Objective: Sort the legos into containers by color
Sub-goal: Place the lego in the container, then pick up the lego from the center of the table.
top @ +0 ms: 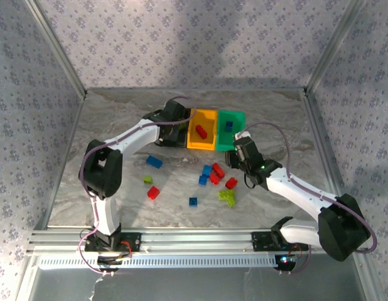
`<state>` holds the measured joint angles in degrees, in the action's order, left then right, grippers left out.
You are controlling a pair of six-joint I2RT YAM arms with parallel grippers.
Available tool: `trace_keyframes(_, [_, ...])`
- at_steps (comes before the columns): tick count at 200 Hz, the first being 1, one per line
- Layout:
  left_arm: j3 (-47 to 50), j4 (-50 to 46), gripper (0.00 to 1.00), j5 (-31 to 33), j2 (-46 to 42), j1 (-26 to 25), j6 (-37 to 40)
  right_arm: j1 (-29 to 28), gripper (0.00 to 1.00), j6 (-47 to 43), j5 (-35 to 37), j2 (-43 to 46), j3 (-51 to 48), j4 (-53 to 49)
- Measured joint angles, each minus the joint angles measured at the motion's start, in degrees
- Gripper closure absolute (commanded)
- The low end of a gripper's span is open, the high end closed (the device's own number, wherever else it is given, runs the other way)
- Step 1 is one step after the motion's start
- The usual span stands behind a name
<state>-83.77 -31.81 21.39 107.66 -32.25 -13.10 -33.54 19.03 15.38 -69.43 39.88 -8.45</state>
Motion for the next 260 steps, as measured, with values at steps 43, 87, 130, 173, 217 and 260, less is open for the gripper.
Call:
trace_keyframes(43, [9.2, 4.2, 0.54, -3.2, -7.0, 0.0, -1.4, 0.0, 0.46, 0.0, -0.2, -1.2, 0.0, 0.1])
trace_keyframes(87, [23.4, 12.4, 0.42, -7.3, -15.1, -0.1, -4.2, 0.0, 0.46, 0.0, -0.2, -3.1, 0.0, 0.2])
trace_keyframes(130, [35.6, 21.0, 0.37, -16.8, -20.9, -3.7, -4.8, 0.0, 0.45, 0.1, -0.4, -4.2, 0.0, 0.9])
trace_keyframes(173, [38.5, 26.1, 0.38, -17.7, -22.7, -11.3, -4.8, 1.7, 0.45, 1.3, -1.0, -1.9, -1.9, 2.3])
trace_keyframes(217, [38.4, 31.3, 0.38, -17.5, -21.6, -16.9, -4.8, 4.8, 0.44, 2.4, -1.3, 2.3, -4.1, 3.0])
trace_keyframes(260, [35.4, 32.3, 0.38, -17.5, -16.2, -18.7, -4.8, 6.7, 0.43, 3.2, -2.8, 2.9, -4.6, 3.1])
